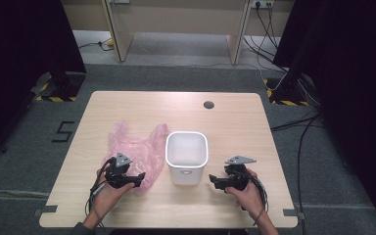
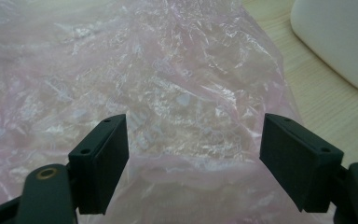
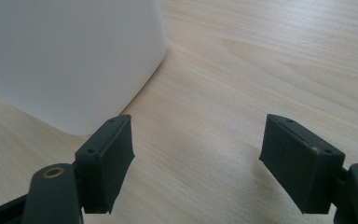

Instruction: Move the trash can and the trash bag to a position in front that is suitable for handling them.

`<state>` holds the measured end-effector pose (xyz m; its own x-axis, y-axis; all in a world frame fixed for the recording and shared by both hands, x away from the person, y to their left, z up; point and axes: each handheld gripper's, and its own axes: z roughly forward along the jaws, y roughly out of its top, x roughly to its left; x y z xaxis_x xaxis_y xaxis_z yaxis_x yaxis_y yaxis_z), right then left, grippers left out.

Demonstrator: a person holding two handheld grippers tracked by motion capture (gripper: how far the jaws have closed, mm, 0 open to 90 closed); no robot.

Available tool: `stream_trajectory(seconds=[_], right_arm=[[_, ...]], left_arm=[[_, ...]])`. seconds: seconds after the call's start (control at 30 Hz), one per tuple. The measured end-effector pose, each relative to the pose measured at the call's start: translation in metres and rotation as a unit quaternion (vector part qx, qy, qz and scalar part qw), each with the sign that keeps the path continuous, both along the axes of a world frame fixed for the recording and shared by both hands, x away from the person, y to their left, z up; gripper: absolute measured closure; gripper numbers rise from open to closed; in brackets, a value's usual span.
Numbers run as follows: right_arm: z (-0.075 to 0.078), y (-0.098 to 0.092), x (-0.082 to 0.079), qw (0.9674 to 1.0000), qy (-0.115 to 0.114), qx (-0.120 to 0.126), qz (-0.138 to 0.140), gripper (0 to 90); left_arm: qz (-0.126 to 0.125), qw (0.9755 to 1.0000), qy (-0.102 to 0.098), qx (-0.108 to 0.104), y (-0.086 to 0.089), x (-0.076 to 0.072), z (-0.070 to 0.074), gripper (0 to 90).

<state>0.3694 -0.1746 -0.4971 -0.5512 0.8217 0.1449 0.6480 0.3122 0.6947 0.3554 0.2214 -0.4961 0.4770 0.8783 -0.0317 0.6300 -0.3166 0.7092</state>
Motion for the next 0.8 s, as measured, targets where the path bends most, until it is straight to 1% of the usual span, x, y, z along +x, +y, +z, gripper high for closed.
stream_trajectory(seconds=[0.03,0.13,0.23,0.3,0.37,0.4,0.43,0.5,0.63,0.7,0.8], right_arm=[[0.000,0.000,0.000,1.0000,0.000,0.000,0.000,25.2],[0.000,0.000,0.000,1.0000,0.000,0.001,-0.001,25.2],[0.000,0.000,0.000,1.0000,0.003,0.000,-0.002,25.2],[-0.001,0.000,0.000,1.0000,0.002,-0.001,0.000,25.2],[-0.001,0.001,0.000,1.0000,0.002,-0.001,0.001,25.2],[0.000,0.001,0.000,1.0000,0.001,0.000,0.001,25.2],[0.000,0.000,0.000,1.0000,0.000,0.000,0.000,25.2],[0.000,0.000,0.000,1.0000,0.002,0.001,-0.003,25.2],[-0.001,0.000,0.000,1.0000,0.003,0.000,0.000,25.1],[-0.001,0.001,0.000,1.0000,0.002,-0.001,0.001,25.2],[-0.001,0.000,0.000,1.0000,0.003,-0.001,0.001,25.2]], left_arm=[[0.000,1.0000,0.000,-0.007,0.002,-0.002,0.001,23.3],[-0.003,0.9997,-0.007,-0.024,0.009,-0.006,0.009,23.3],[0.005,0.9991,-0.024,-0.034,0.019,-0.006,0.021,23.2],[0.011,0.9986,-0.035,-0.037,0.026,-0.002,0.027,23.2],[0.018,0.9987,-0.037,-0.029,0.032,0.002,0.029,23.2],[0.021,0.9988,-0.036,-0.025,0.034,0.005,0.029,23.2],[0.027,0.9989,-0.032,-0.023,0.037,0.007,0.028,23.1],[0.034,0.9987,-0.030,-0.020,0.041,0.011,0.026,22.9],[0.043,0.9990,-0.010,-0.010,0.044,0.013,0.015,23.0],[0.040,0.9992,0.008,0.000,0.044,0.012,0.006,23.3],[0.033,0.9992,0.020,0.009,0.042,0.007,-0.001,24.0]])
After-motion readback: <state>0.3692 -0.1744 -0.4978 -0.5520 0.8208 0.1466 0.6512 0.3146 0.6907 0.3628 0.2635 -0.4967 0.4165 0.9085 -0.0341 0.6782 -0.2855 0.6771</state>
